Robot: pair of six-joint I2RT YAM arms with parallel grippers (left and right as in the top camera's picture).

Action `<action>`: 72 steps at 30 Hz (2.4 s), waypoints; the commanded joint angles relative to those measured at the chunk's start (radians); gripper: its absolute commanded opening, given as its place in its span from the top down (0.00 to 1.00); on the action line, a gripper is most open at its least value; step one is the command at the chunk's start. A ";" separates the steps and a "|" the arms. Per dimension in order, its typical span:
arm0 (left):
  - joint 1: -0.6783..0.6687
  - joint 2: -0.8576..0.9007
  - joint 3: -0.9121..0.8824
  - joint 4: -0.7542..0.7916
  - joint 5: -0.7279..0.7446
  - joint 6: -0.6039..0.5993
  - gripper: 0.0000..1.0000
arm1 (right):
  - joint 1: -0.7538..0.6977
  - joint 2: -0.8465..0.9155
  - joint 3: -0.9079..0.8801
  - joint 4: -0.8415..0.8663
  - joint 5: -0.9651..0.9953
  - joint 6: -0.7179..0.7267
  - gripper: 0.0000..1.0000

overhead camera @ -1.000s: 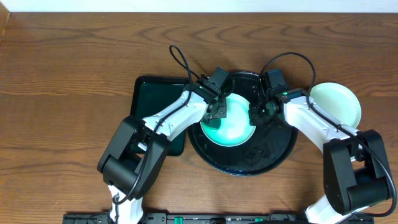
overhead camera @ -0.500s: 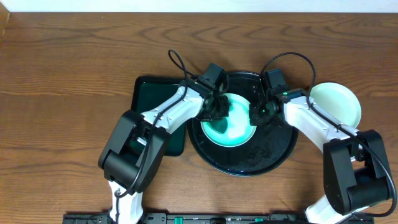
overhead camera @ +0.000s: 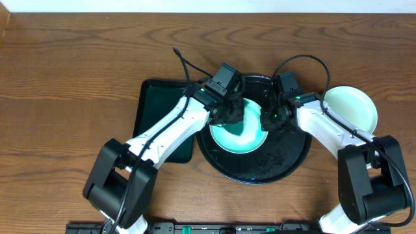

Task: Clean dirty plates on tray and stack at the side
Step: 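Scrub the plate surface in circles with the sponge, left gripper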

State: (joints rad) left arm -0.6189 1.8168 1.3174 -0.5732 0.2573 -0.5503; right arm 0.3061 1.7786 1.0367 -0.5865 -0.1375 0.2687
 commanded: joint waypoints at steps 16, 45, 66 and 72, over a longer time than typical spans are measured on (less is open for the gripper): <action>0.004 0.189 -0.045 -0.025 -0.107 -0.001 0.93 | 0.023 -0.005 -0.005 0.003 -0.024 -0.015 0.99; -0.006 -0.002 0.018 0.053 -0.077 0.047 0.93 | 0.023 -0.005 -0.005 0.004 -0.024 -0.016 0.99; 0.000 0.127 0.007 0.077 -0.251 0.246 0.92 | 0.023 -0.005 -0.005 0.004 -0.024 -0.016 0.99; 0.000 0.127 -0.053 0.076 -0.190 0.240 0.93 | 0.023 -0.005 -0.005 0.004 -0.024 -0.016 0.99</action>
State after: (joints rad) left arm -0.6231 1.9396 1.3045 -0.4885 0.0494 -0.3199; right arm 0.3061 1.7786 1.0367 -0.5854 -0.1356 0.2668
